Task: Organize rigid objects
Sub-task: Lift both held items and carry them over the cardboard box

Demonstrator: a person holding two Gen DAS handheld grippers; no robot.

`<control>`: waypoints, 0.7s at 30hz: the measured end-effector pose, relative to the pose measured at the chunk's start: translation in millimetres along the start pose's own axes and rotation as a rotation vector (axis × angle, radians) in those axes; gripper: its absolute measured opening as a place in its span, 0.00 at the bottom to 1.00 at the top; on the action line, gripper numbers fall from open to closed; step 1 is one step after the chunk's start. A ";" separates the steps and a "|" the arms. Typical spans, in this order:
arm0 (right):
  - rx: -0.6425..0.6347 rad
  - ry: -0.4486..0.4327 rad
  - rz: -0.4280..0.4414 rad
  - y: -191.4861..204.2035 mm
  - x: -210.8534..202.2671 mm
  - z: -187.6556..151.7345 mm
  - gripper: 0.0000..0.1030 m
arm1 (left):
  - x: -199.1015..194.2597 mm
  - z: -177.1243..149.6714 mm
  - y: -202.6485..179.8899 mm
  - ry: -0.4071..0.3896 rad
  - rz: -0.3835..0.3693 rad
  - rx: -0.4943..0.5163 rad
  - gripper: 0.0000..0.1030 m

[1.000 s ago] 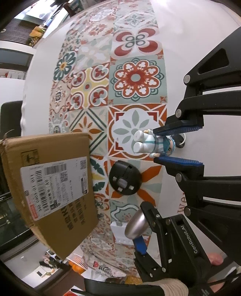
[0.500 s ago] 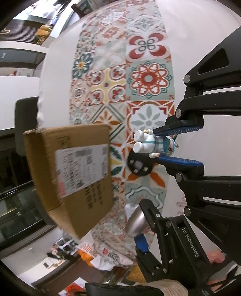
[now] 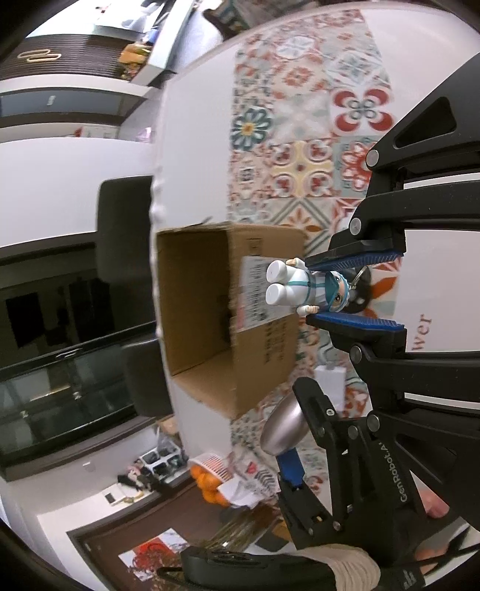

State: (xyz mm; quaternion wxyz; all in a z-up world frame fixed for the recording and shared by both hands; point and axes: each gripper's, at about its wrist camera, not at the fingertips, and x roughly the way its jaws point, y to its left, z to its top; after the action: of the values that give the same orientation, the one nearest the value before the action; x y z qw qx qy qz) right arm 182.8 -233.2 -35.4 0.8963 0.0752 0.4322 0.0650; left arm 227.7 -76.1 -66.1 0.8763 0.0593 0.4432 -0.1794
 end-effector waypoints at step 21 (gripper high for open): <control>-0.096 -0.150 0.008 20.7 -1.6 98.0 0.23 | -10.8 91.4 27.0 -0.064 0.033 0.006 0.60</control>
State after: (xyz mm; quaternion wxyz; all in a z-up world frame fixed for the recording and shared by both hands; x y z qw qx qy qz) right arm 257.6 -221.0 30.1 0.9285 0.0387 0.3599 0.0834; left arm 300.8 -72.2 -4.1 0.8926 0.0638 0.4134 -0.1680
